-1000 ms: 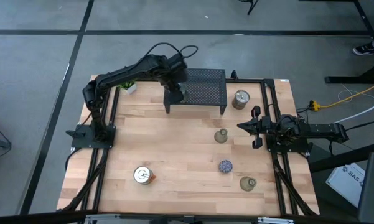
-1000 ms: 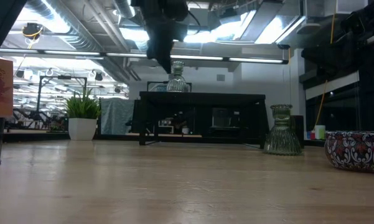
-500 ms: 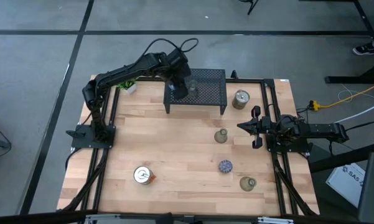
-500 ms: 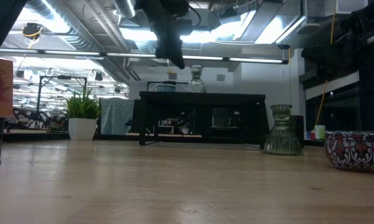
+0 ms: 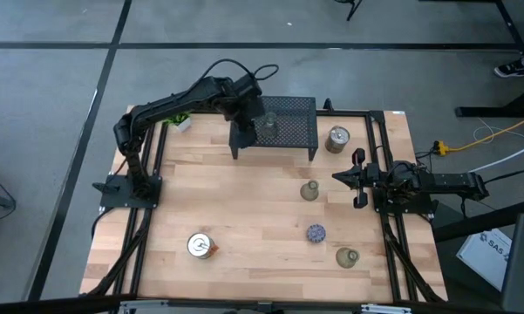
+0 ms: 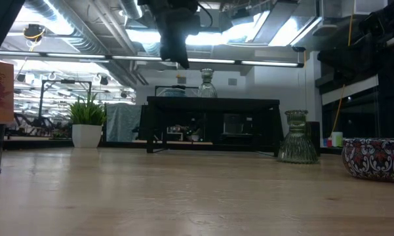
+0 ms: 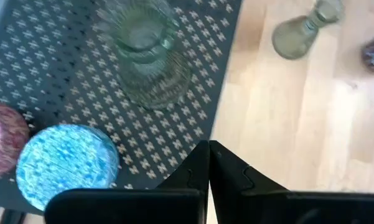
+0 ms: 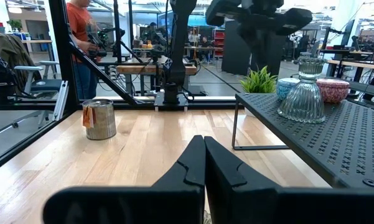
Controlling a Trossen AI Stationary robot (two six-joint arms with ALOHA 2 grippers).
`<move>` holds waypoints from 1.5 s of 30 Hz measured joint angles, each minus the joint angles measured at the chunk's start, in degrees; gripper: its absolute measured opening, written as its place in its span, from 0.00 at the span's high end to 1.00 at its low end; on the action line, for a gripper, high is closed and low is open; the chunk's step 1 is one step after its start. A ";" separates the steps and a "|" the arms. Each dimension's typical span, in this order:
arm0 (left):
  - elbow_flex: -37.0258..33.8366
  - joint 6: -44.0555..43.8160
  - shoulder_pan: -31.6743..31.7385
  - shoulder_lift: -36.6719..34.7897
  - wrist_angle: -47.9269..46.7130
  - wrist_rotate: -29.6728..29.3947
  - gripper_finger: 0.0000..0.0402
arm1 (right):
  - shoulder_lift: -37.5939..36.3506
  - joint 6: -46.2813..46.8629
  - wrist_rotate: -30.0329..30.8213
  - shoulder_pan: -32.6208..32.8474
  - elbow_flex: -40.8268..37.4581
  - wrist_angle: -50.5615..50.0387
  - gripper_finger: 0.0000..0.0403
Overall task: Pick & Place candle stick holders
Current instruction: Put the bottom silver scented candle on the shelf
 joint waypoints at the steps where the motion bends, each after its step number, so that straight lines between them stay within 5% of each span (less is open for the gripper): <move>1: 0.00 0.01 -0.20 -0.09 -0.34 0.22 1.00 | 0.00 0.00 0.00 -0.02 -0.01 -0.01 1.00; 17: -0.30 4.97 -9.80 -1.43 -14.05 3.11 1.00 | 0.00 0.00 0.00 -0.01 0.00 -0.01 1.00; 31: -25.58 -7.22 -20.57 -16.94 -0.81 6.17 1.00 | 0.00 0.02 0.00 0.00 0.01 0.01 1.00; 45: -37.16 -20.27 -40.78 -27.34 5.89 3.12 0.99 | 0.00 0.00 -0.02 -0.01 0.00 0.01 1.00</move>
